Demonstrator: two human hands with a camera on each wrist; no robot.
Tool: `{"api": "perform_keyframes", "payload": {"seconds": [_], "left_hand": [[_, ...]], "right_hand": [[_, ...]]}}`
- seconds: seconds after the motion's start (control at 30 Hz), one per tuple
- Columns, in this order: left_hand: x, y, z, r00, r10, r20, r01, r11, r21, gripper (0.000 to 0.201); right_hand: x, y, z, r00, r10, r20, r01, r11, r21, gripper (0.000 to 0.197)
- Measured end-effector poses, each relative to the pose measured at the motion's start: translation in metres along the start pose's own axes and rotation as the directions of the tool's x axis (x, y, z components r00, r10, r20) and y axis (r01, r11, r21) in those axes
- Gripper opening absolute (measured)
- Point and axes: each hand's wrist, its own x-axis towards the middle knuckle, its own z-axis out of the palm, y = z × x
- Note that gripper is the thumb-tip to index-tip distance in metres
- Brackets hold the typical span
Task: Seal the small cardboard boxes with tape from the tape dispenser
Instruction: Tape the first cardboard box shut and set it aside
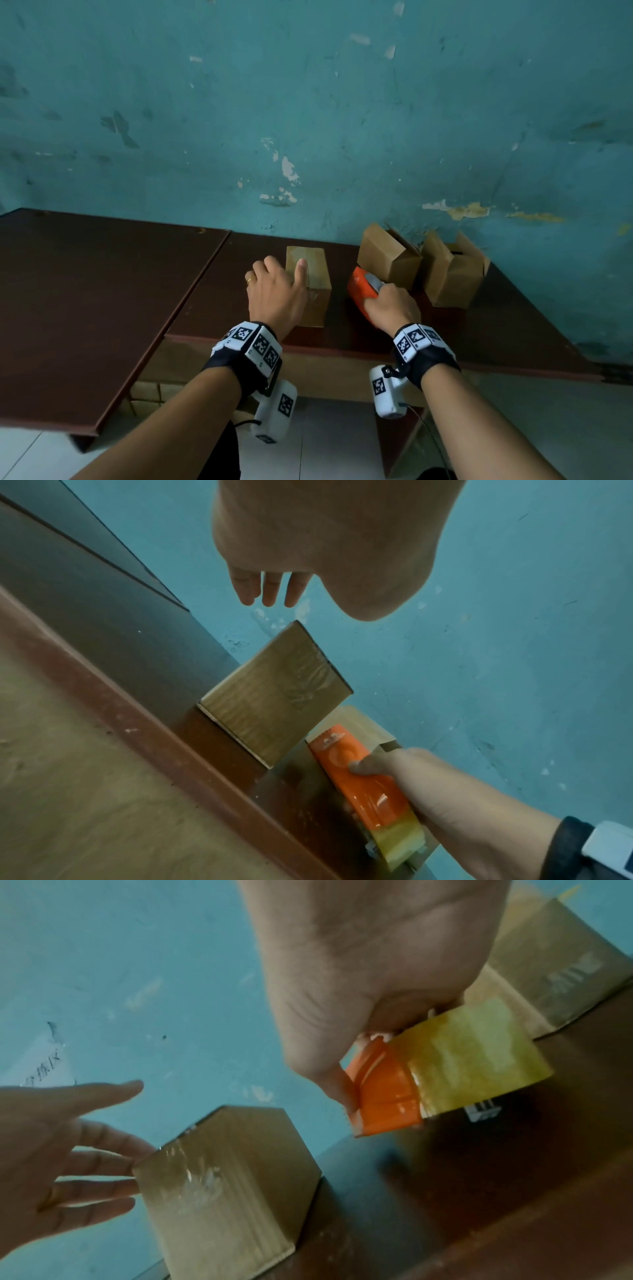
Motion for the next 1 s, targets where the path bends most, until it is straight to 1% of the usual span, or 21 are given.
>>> {"api": "perform_keyframes", "payload": {"seconds": [0.07, 0.1, 0.13, 0.17, 0.23, 0.27, 0.3, 0.37, 0.43, 0.47, 0.57, 0.63, 0.7, 0.73, 0.77, 0.8, 0.87, 0.93, 1.0], "left_hand": [[0.002, 0.006, -0.004, 0.999, 0.031, 0.022, -0.031, 0.999, 0.011, 0.046], [0.002, 0.010, -0.007, 0.998, 0.044, 0.040, -0.045, 0.999, 0.010, 0.043], [0.002, 0.014, -0.009, 0.997, 0.056, 0.061, -0.056, 0.998, 0.003, 0.041], [0.001, 0.017, -0.012, 0.995, 0.066, 0.074, -0.066, 0.998, -0.006, 0.040], [-0.001, 0.022, -0.015, 0.994, 0.074, 0.083, -0.071, 0.997, -0.042, 0.037], [-0.002, 0.024, -0.015, 0.994, 0.070, 0.087, -0.063, 0.995, -0.076, 0.035], [-0.002, 0.026, -0.016, 0.993, 0.060, 0.099, -0.048, 0.992, -0.120, 0.033], [-0.002, 0.032, -0.020, 0.992, 0.028, 0.126, -0.001, 0.978, -0.210, 0.031], [-0.002, 0.041, -0.024, 0.987, 0.002, 0.161, 0.050, 0.947, -0.318, 0.035], [-0.002, 0.045, -0.026, 0.983, 0.000, 0.181, 0.068, 0.928, -0.367, 0.039], [-0.003, 0.055, -0.030, 0.964, -0.027, 0.266, 0.158, 0.860, -0.485, 0.052], [-0.003, 0.059, -0.031, 0.935, -0.070, 0.348, 0.270, 0.778, -0.567, 0.059], [-0.006, 0.066, -0.036, 0.875, -0.076, 0.478, 0.406, 0.655, -0.638, 0.057], [-0.008, 0.068, -0.038, 0.845, -0.061, 0.532, 0.455, 0.604, -0.654, 0.056], [-0.010, 0.068, -0.039, 0.832, -0.039, 0.554, 0.467, 0.587, -0.661, 0.057], [-0.010, 0.067, -0.039, 0.835, -0.018, 0.550, 0.451, 0.594, -0.666, 0.059], [-0.011, 0.065, -0.039, 0.873, 0.011, 0.488, 0.373, 0.629, -0.682, 0.055], [-0.009, 0.062, -0.038, 0.908, 0.022, 0.418, 0.307, 0.644, -0.701, 0.042], [-0.009, 0.060, -0.037, 0.929, 0.037, 0.367, 0.259, 0.645, -0.719, 0.031]], "right_hand": [[0.000, 0.005, -0.012, 0.997, 0.074, -0.004, -0.072, 0.978, 0.195, 0.038], [-0.001, 0.008, -0.019, 0.995, 0.096, 0.006, -0.093, 0.948, 0.304, 0.035], [0.000, 0.012, -0.026, 0.995, 0.100, 0.018, -0.099, 0.907, 0.409, 0.036], [0.000, 0.015, -0.034, 0.994, 0.100, 0.034, -0.103, 0.854, 0.510, 0.037], [-0.002, 0.019, -0.049, 0.992, 0.083, 0.098, -0.128, 0.716, 0.687, 0.037], [-0.003, 0.022, -0.057, 0.990, 0.060, 0.128, -0.136, 0.658, 0.741, 0.038], [-0.002, 0.024, -0.063, 0.989, 0.025, 0.147, -0.130, 0.626, 0.769, 0.042], [-0.001, 0.026, -0.072, 0.987, -0.054, 0.154, -0.088, 0.617, 0.782, 0.058], [-0.001, 0.027, -0.077, 0.982, -0.118, 0.150, -0.047, 0.609, 0.791, 0.073], [-0.001, 0.027, -0.078, 0.979, -0.142, 0.145, -0.032, 0.598, 0.801, 0.077], [-0.004, 0.022, -0.080, 0.971, -0.206, 0.119, 0.015, 0.552, 0.834, 0.075], [-0.006, 0.019, -0.080, 0.964, -0.243, 0.111, 0.035, 0.526, 0.849, 0.067], [-0.007, 0.017, -0.081, 0.953, -0.280, 0.118, 0.046, 0.516, 0.855, 0.057], [-0.006, 0.016, -0.080, 0.946, -0.299, 0.127, 0.052, 0.525, 0.850, 0.058], [-0.006, 0.015, -0.080, 0.939, -0.316, 0.137, 0.061, 0.542, 0.838, 0.062], [-0.005, 0.014, -0.079, 0.932, -0.333, 0.145, 0.071, 0.558, 0.827, 0.067], [-0.004, 0.011, -0.079, 0.918, -0.357, 0.171, 0.075, 0.580, 0.811, 0.073], [-0.004, 0.009, -0.078, 0.904, -0.381, 0.196, 0.074, 0.589, 0.805, 0.069], [-0.003, 0.007, -0.078, 0.889, -0.405, 0.213, 0.079, 0.594, 0.800, 0.067]]}}
